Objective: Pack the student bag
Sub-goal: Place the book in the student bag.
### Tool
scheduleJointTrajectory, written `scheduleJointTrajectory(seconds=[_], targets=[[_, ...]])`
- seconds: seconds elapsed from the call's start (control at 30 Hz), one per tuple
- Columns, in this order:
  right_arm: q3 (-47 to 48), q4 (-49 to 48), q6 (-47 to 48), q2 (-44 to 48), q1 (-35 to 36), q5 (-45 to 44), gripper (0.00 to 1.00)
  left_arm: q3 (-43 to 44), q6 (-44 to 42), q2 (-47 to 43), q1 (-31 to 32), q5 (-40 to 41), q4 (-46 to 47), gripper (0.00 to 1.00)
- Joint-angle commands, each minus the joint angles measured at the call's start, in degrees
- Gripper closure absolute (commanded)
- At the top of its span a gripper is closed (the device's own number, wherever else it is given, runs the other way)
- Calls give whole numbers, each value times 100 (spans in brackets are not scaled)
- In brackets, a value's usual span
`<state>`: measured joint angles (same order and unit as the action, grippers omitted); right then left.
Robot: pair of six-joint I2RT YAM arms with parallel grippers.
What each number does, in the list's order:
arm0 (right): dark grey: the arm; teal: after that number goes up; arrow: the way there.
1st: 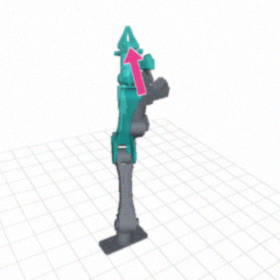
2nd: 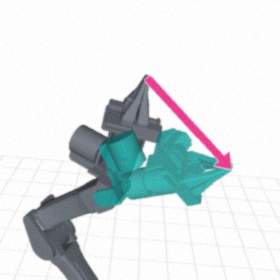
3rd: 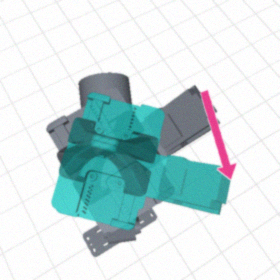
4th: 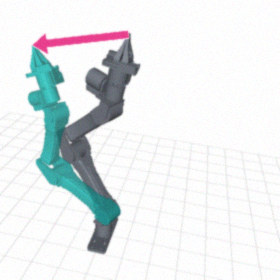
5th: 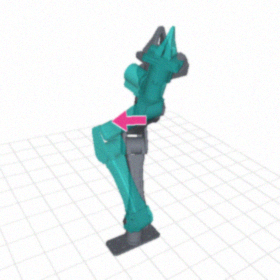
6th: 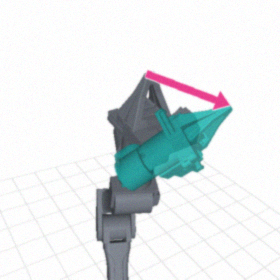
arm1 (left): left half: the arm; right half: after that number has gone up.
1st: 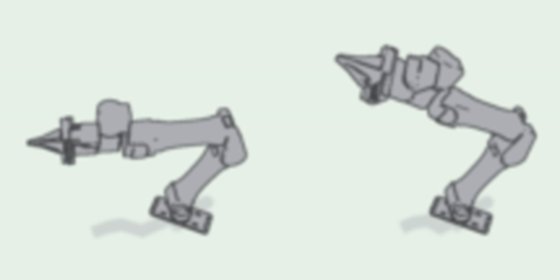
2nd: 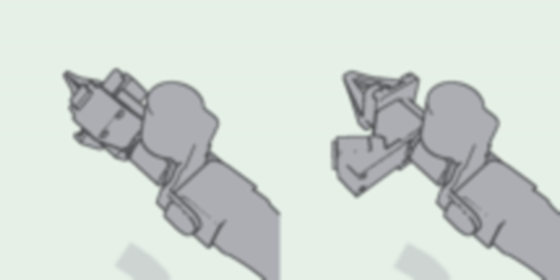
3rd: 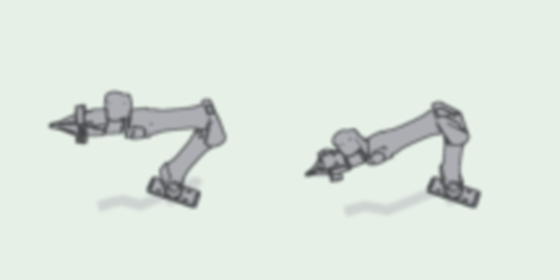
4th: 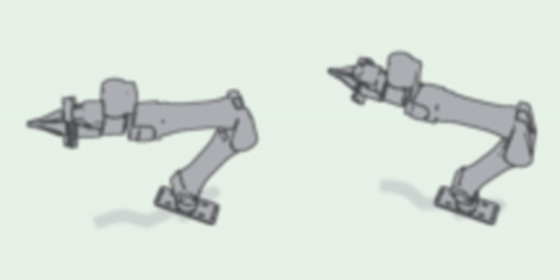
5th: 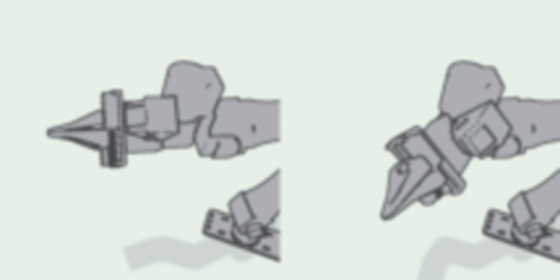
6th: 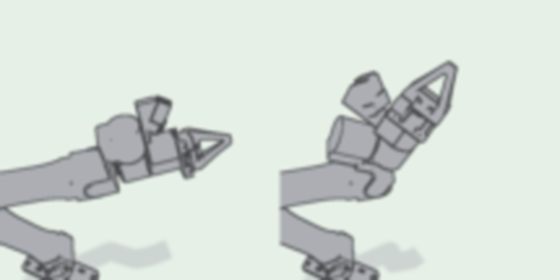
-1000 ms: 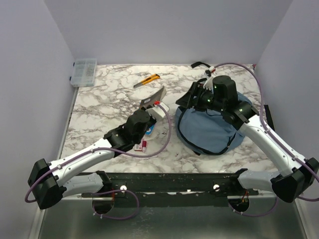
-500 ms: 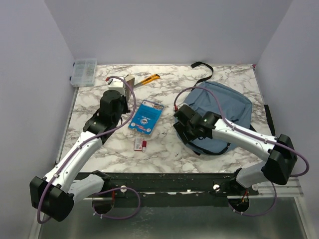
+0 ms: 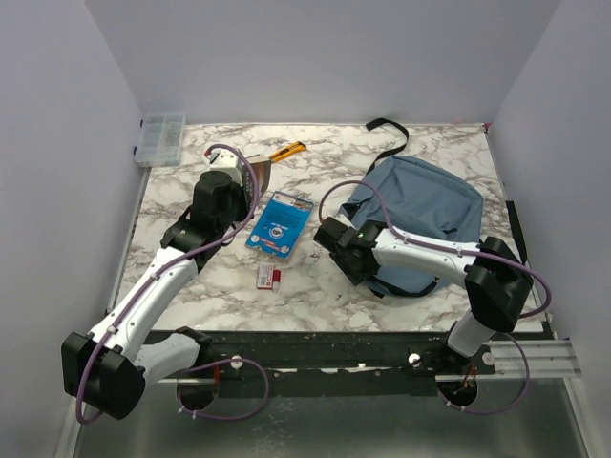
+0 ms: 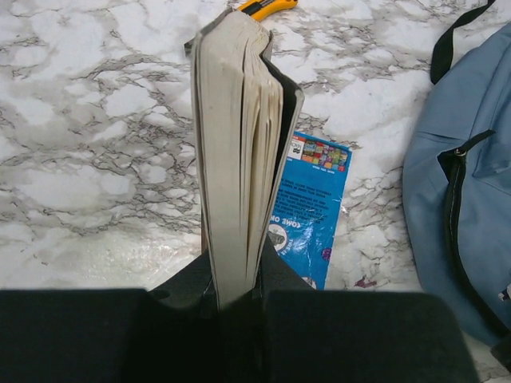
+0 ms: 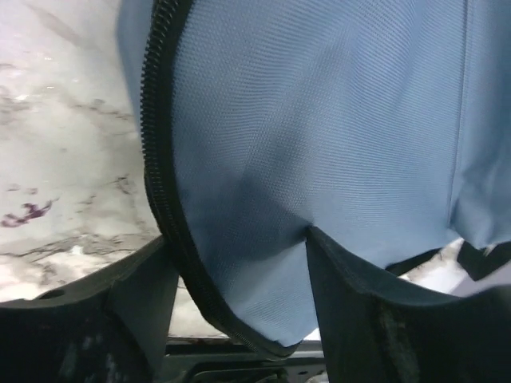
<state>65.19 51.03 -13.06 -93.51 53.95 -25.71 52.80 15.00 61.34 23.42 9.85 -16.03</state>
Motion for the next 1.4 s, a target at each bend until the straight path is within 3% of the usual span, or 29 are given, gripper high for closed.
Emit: scheduleJointTrajectory(seconds=[0.0, 0.1, 0.17, 0.23, 0.3, 0.47, 0.53, 0.6, 0.7, 0.77, 0.9, 0.97, 1.17, 1.27, 1.37], targets=[[186, 260, -317, -135, 34, -1003, 42, 315, 129, 39, -65, -231, 254, 100], [207, 161, -374, 99, 29, -998, 61, 352, 160, 95, -81, -343, 239, 100], [201, 117, -420, 263, 29, -1059, 82, 376, 185, 133, -91, -416, 216, 100], [224, 117, -483, 392, 32, -1156, 94, 395, 232, 171, -96, -490, 198, 100], [273, 94, -519, 503, 30, -1277, 99, 416, 295, 192, -101, -624, 165, 100], [473, 52, -547, 672, 19, -1436, 99, 468, 474, 270, -103, -1214, 157, 100], [534, -26, -410, 685, 19, -1249, 84, 492, 527, 305, -110, -1371, 152, 100], [503, -125, -297, 670, 19, -1062, 80, 508, 547, 330, -112, -1436, 137, 100], [438, -185, -293, 587, 26, -983, 83, 521, 547, 325, -110, -1458, 107, 100], [379, -239, -302, 500, 20, -920, 98, 520, 547, 323, -110, -1481, 99, 100], [390, -229, -423, 334, 19, -1018, 99, 536, 581, 330, -110, -1601, 80, 100], [459, -151, -429, 291, 26, -1066, 85, 539, 632, 316, -116, -1675, 72, 100], [501, -72, -340, 471, 19, -1020, 69, 556, 724, 312, -110, -1868, 74, 100], [482, -87, -323, 510, 11, -976, 70, 565, 732, 312, -110, -1906, 74, 100], [425, -126, -314, 468, 8, -908, 82, 582, 758, 333, -110, -2009, 66, 100]])
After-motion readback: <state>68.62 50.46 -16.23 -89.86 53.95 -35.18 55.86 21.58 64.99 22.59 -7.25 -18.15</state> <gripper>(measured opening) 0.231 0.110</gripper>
